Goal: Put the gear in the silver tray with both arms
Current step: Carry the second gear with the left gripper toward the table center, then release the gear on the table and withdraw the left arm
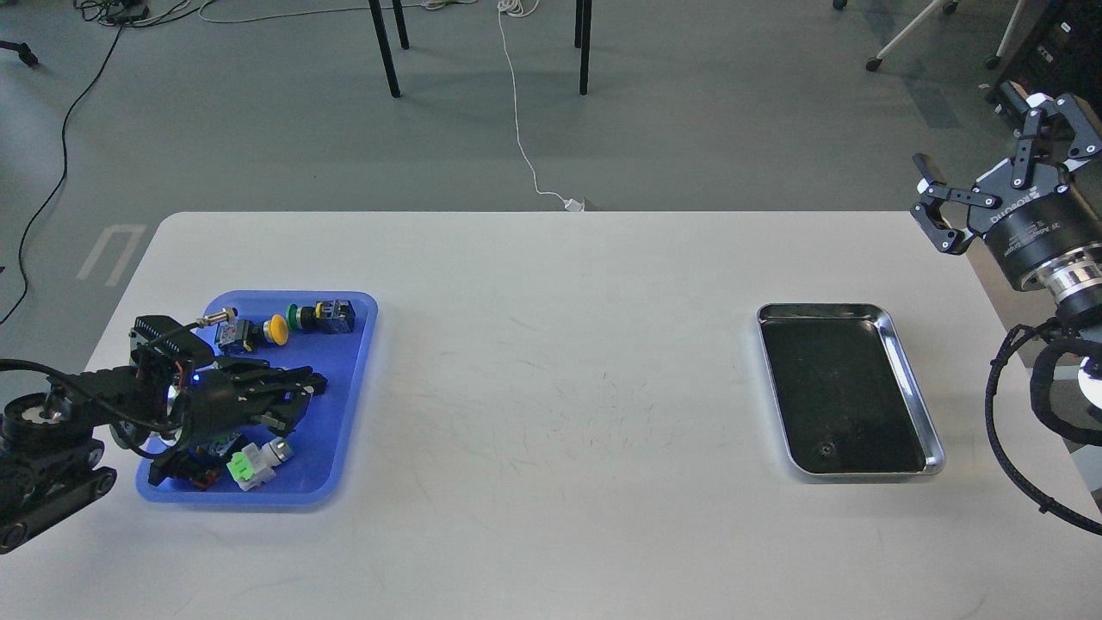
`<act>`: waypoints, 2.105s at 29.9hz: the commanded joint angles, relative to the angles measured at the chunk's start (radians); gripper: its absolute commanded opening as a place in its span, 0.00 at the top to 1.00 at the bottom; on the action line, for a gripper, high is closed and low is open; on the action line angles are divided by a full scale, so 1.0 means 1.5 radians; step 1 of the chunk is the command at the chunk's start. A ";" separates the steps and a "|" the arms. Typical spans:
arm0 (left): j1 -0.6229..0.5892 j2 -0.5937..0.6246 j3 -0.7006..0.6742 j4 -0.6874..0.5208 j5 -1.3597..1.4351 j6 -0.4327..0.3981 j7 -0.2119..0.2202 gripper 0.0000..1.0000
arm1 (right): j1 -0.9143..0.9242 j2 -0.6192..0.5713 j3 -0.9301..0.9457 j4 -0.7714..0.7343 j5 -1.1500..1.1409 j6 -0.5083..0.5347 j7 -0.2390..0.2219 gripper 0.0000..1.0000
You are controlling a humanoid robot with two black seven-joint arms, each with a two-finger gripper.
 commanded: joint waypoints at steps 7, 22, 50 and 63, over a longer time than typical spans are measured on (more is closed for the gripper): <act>-0.081 0.075 -0.027 -0.128 -0.130 -0.009 -0.005 0.85 | -0.002 -0.041 0.008 0.016 0.001 0.004 0.000 0.04; -0.261 -0.207 -0.009 -0.121 -0.091 -0.029 0.033 0.85 | -0.088 -0.200 -0.029 0.051 -0.006 0.007 0.000 0.04; -0.173 -0.492 0.152 0.143 -0.004 -0.013 0.054 0.83 | -0.123 -0.237 -0.071 0.057 -0.006 0.001 0.000 0.04; -0.178 -0.492 0.144 0.163 -0.012 -0.003 0.051 0.38 | -0.115 -0.236 -0.068 0.087 -0.007 -0.017 0.000 0.04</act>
